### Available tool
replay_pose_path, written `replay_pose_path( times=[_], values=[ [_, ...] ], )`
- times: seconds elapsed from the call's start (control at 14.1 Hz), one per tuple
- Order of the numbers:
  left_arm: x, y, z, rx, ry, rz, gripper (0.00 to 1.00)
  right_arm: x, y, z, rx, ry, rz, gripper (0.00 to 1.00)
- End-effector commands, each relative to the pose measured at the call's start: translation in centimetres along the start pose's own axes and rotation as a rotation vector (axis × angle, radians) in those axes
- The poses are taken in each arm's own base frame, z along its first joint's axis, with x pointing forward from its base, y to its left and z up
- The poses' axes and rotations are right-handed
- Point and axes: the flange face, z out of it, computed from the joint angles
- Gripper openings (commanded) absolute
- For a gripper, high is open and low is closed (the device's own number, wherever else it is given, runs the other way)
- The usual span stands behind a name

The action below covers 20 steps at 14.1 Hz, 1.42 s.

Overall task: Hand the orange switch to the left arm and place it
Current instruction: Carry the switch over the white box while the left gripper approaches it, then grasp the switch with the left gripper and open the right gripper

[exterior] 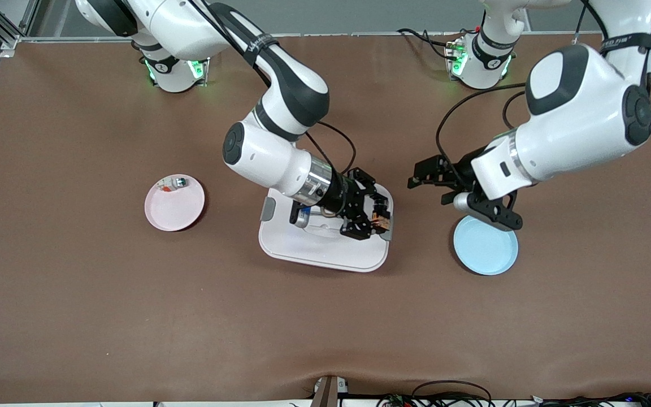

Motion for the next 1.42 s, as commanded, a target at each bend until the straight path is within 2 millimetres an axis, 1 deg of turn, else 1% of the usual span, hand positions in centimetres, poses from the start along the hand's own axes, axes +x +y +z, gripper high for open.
replay_pose_path(
  times=[0.0, 0.14, 0.36, 0.57, 0.78, 0.93, 1.21, 1.35],
  values=[
    [1.1, 0.6, 1.2, -0.030, 0.034, 0.016, 0.90, -2.1, 1.3, 1.3, 0.036, -0.051, 0.032, 0.00],
    [1.7, 0.6, 0.5, -0.037, 0.053, 0.020, 0.90, -2.3, 1.8, 1.7, 0.048, -0.058, 0.029, 0.00],
    [1.8, 0.5, 1.1, -0.041, 0.047, 0.015, 0.89, -2.7, 2.7, 2.5, 0.058, -0.065, 0.022, 0.00],
    [1.8, 0.0, 1.3, -0.037, 0.042, 0.026, 0.89, -3.6, 3.0, 2.2, 0.059, -0.078, 0.030, 0.00],
    [1.7, -0.8, 1.7, -0.034, 0.027, 0.035, 0.86, -3.8, 2.7, 1.9, 0.067, -0.084, 0.035, 0.00],
    [1.8, -0.6, 2.4, -0.039, 0.022, 0.027, 0.83, -3.8, 2.7, 1.9, 0.065, -0.084, 0.035, 0.00],
    [1.8, -0.4, 2.5, -0.041, 0.021, 0.024, 0.82, -3.7, 2.7, 2.0, 0.065, -0.082, 0.034, 0.00],
    [2.0, -0.6, 3.0, -0.043, 0.018, 0.021, 0.80, -3.7, 2.7, 2.0, 0.066, -0.083, 0.033, 0.00]
  ],
)
